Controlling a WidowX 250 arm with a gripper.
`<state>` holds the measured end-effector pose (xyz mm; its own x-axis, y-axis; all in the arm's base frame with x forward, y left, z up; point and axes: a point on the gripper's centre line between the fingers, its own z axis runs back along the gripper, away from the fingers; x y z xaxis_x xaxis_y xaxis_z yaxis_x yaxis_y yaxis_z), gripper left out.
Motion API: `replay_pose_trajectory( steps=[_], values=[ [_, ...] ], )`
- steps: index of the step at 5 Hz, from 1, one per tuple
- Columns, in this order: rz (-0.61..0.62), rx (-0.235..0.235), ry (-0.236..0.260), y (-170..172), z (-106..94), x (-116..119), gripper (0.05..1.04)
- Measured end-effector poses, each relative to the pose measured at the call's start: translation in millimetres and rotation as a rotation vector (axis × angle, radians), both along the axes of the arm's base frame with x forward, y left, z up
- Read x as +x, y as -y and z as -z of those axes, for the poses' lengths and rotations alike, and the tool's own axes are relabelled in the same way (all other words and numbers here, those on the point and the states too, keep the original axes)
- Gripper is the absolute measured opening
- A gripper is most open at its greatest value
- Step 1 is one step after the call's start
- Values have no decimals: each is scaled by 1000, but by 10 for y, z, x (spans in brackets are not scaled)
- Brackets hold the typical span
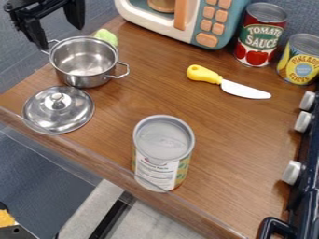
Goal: Moved the yello knife to the right side of the table
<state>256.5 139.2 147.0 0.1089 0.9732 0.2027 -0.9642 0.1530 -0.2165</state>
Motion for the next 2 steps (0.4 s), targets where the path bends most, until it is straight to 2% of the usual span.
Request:
replay_pose_trajectory(
  steps=[1,2],
  values=[
    [-6,-23,-36,27,95,4,1000],
    [51,-51,-88,371,150,385,1000]
  ],
)
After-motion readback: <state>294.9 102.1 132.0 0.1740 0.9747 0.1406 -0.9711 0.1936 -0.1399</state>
